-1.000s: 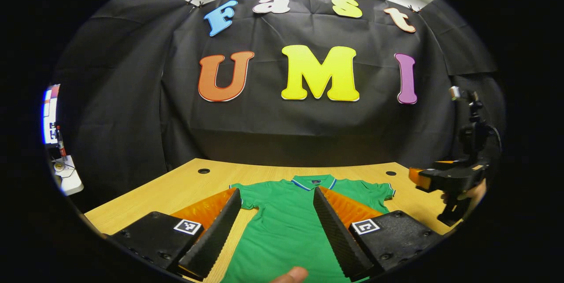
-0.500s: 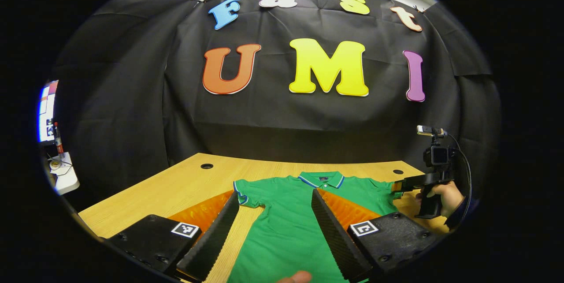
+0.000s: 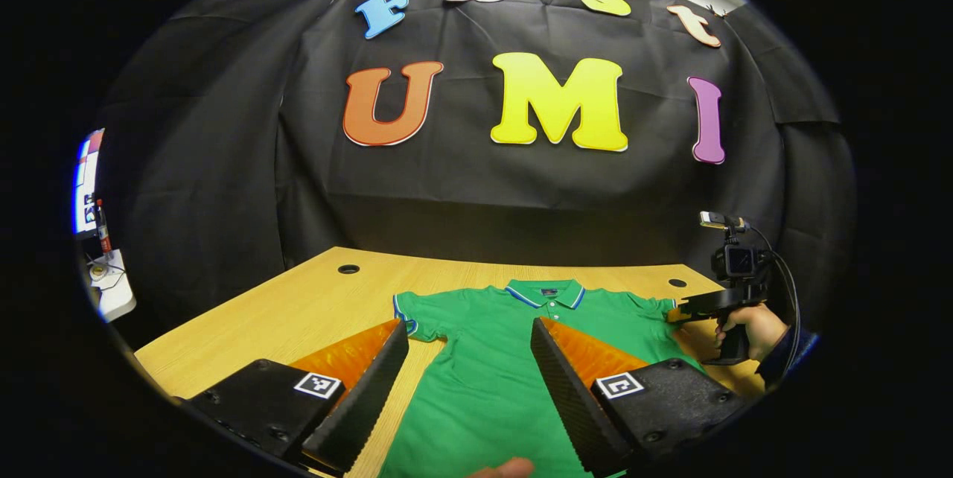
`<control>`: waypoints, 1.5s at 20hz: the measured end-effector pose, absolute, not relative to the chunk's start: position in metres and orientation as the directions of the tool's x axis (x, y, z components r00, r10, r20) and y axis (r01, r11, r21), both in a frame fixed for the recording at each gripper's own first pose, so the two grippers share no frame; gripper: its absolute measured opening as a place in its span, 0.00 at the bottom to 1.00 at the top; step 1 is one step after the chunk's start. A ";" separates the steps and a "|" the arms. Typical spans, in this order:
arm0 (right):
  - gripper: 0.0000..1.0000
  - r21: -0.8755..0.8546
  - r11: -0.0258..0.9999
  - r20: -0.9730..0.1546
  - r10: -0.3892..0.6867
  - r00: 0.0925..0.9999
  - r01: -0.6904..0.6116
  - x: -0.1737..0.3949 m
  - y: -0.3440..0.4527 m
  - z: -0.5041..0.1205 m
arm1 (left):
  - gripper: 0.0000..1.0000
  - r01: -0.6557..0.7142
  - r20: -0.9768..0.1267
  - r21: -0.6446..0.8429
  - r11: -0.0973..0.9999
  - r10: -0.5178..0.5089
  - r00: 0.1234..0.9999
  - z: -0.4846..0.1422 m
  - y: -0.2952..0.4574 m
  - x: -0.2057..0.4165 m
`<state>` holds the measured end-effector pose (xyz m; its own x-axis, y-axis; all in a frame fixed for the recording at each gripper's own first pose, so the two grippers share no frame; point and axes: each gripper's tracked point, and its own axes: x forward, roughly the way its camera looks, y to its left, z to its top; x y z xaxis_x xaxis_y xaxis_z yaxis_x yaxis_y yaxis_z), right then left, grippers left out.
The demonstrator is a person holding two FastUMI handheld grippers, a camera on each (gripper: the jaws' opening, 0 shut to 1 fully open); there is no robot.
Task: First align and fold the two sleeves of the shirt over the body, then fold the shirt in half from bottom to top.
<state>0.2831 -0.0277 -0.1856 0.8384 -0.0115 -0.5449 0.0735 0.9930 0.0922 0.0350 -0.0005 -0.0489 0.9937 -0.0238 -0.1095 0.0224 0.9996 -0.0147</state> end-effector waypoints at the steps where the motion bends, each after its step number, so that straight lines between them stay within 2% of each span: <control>1: 0.14 0.064 0.996 -0.538 -0.021 0.843 0.066 0.282 -0.028 -0.183 | 1.00 0.023 -0.110 -0.016 1.000 -0.025 0.994 -0.049 0.000 0.035; 3: 0.00 0.029 0.998 -0.520 -0.035 0.853 0.058 0.283 -0.026 -0.174 | 1.00 0.019 -0.111 -0.016 1.000 -0.020 0.994 -0.049 0.001 0.036; 14: 0.00 -0.299 0.952 -0.354 -0.045 0.934 -0.067 0.286 0.014 -0.120 | 1.00 0.014 -0.134 -0.025 1.000 -0.017 0.991 -0.057 0.004 0.042; 16: 0.02 -0.334 0.938 -0.320 -0.021 0.947 -0.092 0.285 0.035 -0.111 | 1.00 0.008 -0.131 -0.023 1.000 -0.011 0.991 -0.057 0.006 0.043; 17: 0.00 -0.332 0.937 -0.309 0.000 0.951 -0.108 0.282 0.047 -0.108 | 1.00 0.005 -0.132 -0.022 1.000 -0.008 0.991 -0.056 0.007 0.043; 21: 0.01 -0.335 0.922 -0.243 0.116 0.963 -0.195 0.269 0.096 -0.102 | 1.00 -0.016 -0.137 -0.018 1.000 0.013 0.991 -0.059 0.016 0.048; 22: 0.07 -0.345 0.912 -0.224 0.148 0.963 -0.220 0.261 0.108 -0.103 | 1.00 -0.024 -0.142 -0.020 1.000 0.021 0.990 -0.061 0.017 0.047; 23: 0.23 -0.357 0.904 -0.216 0.165 0.963 -0.235 0.256 0.116 -0.109 | 1.00 -0.031 -0.149 -0.018 0.999 0.028 0.988 -0.064 0.019 0.048; 24: 0.19 -0.354 0.897 -0.222 0.195 0.955 -0.265 0.249 0.126 -0.115 | 1.00 -0.036 -0.156 -0.017 0.999 0.033 0.987 -0.066 0.021 0.049; 28: 0.92 -0.313 0.890 -0.239 0.265 0.934 -0.333 0.218 0.145 -0.126 | 1.00 -0.055 -0.158 -0.014 0.998 0.052 0.986 -0.069 0.032 0.057; 29: 0.97 -0.295 0.896 -0.222 0.274 0.936 -0.332 0.212 0.143 -0.122 | 1.00 -0.062 -0.162 -0.013 0.998 0.059 0.985 -0.072 0.035 0.060; 30: 0.94 -0.268 0.904 -0.208 0.283 0.936 -0.333 0.203 0.142 -0.115 | 1.00 -0.073 -0.167 -0.011 0.997 0.070 0.983 -0.074 0.040 0.064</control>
